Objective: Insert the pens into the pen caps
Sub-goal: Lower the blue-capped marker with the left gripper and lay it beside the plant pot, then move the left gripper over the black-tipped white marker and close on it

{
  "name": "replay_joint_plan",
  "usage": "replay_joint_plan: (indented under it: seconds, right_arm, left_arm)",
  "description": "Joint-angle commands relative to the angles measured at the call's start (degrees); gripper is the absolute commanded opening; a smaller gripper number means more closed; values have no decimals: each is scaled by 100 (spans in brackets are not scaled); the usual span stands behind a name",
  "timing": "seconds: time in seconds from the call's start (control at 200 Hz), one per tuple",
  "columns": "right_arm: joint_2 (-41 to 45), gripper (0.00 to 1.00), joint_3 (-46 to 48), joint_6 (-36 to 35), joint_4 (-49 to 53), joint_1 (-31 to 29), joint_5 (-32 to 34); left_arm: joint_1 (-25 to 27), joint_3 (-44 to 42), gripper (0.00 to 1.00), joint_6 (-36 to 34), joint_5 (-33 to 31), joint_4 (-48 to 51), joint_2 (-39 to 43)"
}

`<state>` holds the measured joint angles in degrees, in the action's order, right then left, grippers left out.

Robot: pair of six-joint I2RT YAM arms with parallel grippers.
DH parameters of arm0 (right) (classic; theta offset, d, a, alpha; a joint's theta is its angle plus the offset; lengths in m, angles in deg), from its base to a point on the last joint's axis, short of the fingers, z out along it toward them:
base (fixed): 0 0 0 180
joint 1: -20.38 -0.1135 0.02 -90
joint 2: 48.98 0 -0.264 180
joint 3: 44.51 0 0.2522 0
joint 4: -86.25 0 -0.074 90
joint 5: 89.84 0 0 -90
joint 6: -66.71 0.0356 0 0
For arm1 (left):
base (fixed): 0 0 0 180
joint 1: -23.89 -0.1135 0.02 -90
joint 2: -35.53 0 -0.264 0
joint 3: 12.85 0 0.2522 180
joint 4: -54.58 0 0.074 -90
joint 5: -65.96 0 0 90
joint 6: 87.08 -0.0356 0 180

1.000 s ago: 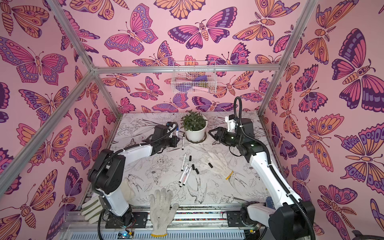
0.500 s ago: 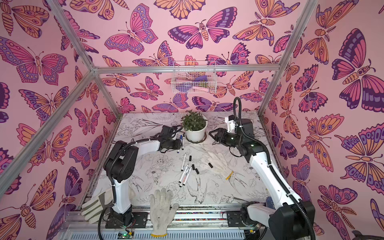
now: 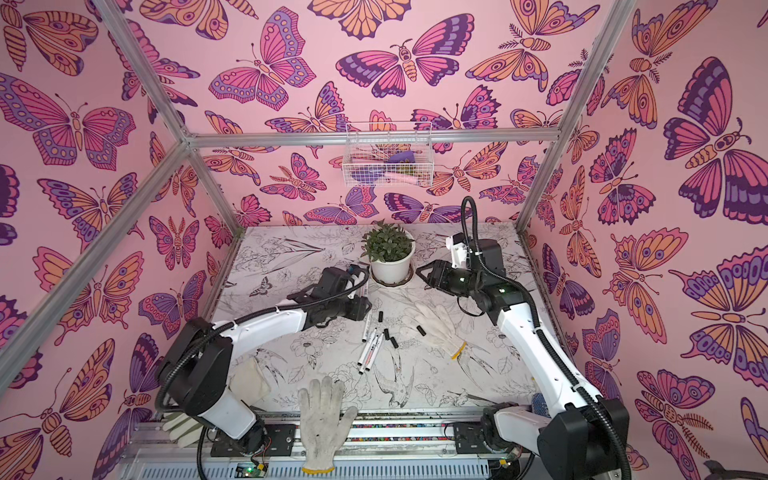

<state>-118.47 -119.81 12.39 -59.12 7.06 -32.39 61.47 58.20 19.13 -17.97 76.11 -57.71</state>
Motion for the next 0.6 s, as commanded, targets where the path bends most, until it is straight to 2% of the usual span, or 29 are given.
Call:
replay_joint_plan:
  seconds: [0.0,0.18,0.596]
  right_arm:
    - [-55,54,-47,-168,105,-75,43]
    - [-63,53,-51,-215,109,-83,31]
    - [-68,53,-113,-346,267,-83,109]
  left_arm:
    - [295,-157,59,326,-541,561,-206]
    - [452,177,58,763,-1275,829,-574]
    - [460,853,52,474,-1017,1710,-1420]
